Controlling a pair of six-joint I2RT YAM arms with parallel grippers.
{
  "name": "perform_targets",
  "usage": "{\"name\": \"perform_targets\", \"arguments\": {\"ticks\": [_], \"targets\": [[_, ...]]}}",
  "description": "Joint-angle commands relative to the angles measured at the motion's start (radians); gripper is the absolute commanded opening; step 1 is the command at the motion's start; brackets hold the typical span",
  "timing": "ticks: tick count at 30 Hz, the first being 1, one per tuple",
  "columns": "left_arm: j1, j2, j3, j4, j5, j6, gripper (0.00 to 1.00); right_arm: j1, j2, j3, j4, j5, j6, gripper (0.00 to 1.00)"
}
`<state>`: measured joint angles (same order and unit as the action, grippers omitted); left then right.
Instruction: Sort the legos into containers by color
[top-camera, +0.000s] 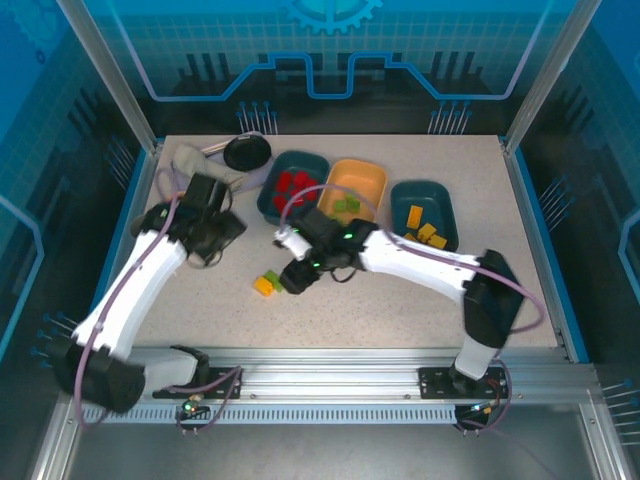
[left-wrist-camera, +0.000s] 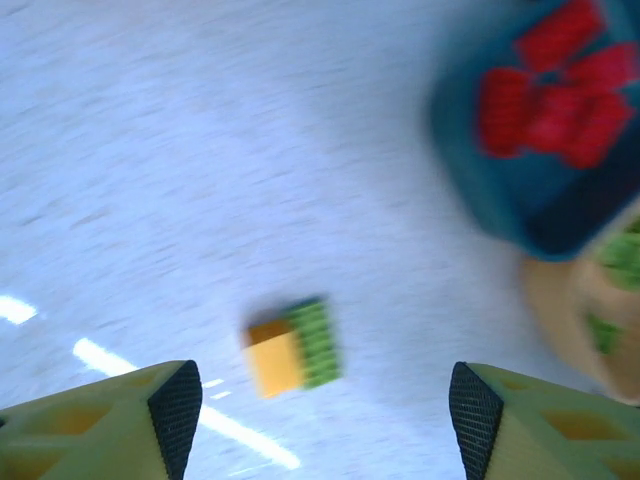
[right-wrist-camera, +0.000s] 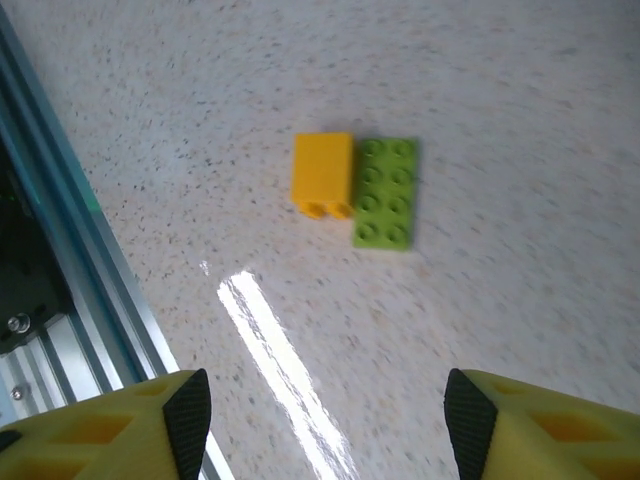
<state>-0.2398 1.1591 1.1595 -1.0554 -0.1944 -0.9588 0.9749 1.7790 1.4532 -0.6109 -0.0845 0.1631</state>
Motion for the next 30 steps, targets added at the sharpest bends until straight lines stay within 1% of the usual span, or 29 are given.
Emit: {"name": "perform_targets", "arguments": {"ticks": [1,5,7,9,13,17,23,27,30], "targets": [[0.017,-0.191,-0.121,-0.152,-0.031,-0.086,0.70,0.062,0.149,0.143,-0.119,0.060,-0.026,0.65],[0.019,-0.373,-0.207,-0.285,-0.015,-0.156,0.70,0.121,0.344,0.365,-0.229,0.108,0.006,0.66],[0.019,-0.431,-0.219,-0.335,-0.010,-0.158,0.71,0.133,0.434,0.476,-0.295,0.141,0.033,0.64],[0.019,-0.463,-0.211,-0.380,-0.013,-0.144,0.71,0.140,0.502,0.560,-0.355,0.177,0.058,0.62],[0.019,-0.486,-0.196,-0.426,-0.011,-0.114,0.71,0.151,0.595,0.654,-0.404,0.249,0.069,0.60],[0.019,-0.500,-0.194,-0.430,-0.009,-0.115,0.71,0.160,0.634,0.698,-0.419,0.282,0.061,0.59],[0.019,-0.498,-0.181,-0.435,-0.005,-0.093,0.70,0.167,0.628,0.684,-0.386,0.328,0.060,0.56],[0.019,-0.496,-0.185,-0.423,0.000,-0.098,0.70,0.166,0.628,0.685,-0.391,0.383,0.065,0.56],[0.018,-0.488,-0.190,-0.409,0.008,-0.101,0.69,0.159,0.642,0.690,-0.390,0.367,0.057,0.57]]}}
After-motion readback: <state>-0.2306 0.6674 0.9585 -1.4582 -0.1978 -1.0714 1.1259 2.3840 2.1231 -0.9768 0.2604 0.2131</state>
